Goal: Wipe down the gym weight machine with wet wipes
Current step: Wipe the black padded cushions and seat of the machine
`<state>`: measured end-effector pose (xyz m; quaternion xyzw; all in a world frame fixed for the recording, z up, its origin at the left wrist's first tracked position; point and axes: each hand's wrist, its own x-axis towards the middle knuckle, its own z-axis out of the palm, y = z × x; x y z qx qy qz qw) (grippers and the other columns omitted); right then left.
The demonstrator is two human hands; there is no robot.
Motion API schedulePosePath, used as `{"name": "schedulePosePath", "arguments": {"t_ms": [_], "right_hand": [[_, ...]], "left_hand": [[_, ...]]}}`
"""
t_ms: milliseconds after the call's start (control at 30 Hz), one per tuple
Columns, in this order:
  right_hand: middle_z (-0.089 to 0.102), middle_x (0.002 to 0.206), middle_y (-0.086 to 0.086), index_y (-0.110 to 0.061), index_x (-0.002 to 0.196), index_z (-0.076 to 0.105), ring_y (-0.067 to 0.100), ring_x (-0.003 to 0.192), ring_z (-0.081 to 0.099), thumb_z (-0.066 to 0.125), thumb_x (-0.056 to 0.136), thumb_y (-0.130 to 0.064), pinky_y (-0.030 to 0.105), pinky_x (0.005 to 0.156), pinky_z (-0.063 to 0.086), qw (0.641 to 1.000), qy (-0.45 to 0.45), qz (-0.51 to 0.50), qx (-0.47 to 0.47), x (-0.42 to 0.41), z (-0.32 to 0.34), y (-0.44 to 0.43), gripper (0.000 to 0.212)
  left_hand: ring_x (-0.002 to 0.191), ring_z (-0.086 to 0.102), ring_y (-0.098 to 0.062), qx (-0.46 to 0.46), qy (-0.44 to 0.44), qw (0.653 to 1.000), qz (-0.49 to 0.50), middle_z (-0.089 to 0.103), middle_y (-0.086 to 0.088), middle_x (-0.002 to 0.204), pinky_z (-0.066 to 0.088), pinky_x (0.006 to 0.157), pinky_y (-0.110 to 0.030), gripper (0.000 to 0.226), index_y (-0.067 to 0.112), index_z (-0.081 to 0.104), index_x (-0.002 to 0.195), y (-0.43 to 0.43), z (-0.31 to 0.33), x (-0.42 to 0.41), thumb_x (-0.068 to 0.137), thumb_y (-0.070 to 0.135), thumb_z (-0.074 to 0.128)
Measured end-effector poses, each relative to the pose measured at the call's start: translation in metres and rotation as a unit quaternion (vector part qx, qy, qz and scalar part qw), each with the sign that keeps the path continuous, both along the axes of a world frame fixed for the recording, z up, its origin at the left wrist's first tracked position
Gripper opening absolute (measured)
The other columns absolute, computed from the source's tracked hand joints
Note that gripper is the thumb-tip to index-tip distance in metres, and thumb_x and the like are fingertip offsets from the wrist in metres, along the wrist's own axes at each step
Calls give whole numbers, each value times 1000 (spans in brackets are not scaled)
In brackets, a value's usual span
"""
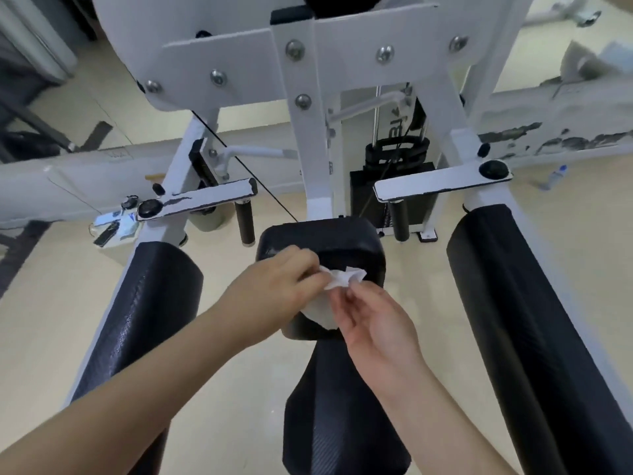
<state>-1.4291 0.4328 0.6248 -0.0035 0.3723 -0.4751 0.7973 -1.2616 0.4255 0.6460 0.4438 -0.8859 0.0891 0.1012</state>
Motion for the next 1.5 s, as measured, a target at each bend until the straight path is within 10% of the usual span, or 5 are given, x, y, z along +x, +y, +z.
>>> {"name": "schedulePosePath", "arguments": {"t_ms": [367, 633, 967, 1233, 1500], "right_hand": [[70, 112, -1, -24, 115, 67, 16, 106, 66, 54, 100, -29, 37, 89, 55, 973, 172, -154, -24, 47, -28, 33, 21], [41, 122, 5, -12, 126, 50, 19, 109, 47, 45, 96, -17, 37, 93, 46, 654, 604, -374, -259, 94, -64, -14, 30], [65, 91, 10, -12, 89, 60, 18, 83, 61, 35, 103, -20, 51, 84, 51, 839, 454, -296, -55, 59, -82, -23, 29], [60, 130, -6, 1, 113, 64, 1, 112, 59, 38, 88, 2, 14, 91, 47, 700, 617, -240, -270, 45, -84, -7, 35], [62, 123, 3, -1, 127, 56, 14, 115, 57, 41, 97, 5, 21, 97, 47, 866, 466, -179, 37, 64, -164, 6, 35]], "left_hand": [[110, 58, -20, 107, -22, 990, -93, 57, 0, 126, 59, 65, -33, 73, 18, 45, 136, -1, -27, -8, 72, 17, 80], [94, 54, -25, -19, 91, 995, -22, 60, -4, 108, 50, 74, -42, 25, 18, 66, 112, -46, 11, -17, 91, 26, 56], [107, 54, -24, 34, -23, 999, 1, 53, 1, 124, 42, 72, -33, 40, 34, 48, 132, -66, 3, -43, 100, 49, 30], [117, 51, -29, 33, -47, 998, -25, 51, 0, 136, 47, 83, -40, 51, 40, 47, 135, -65, 5, -42, 93, 63, 29], [109, 53, -35, -23, -124, 992, -14, 52, -7, 131, 49, 78, -45, 45, 28, 50, 127, -65, -1, -44, 93, 55, 46]]}}
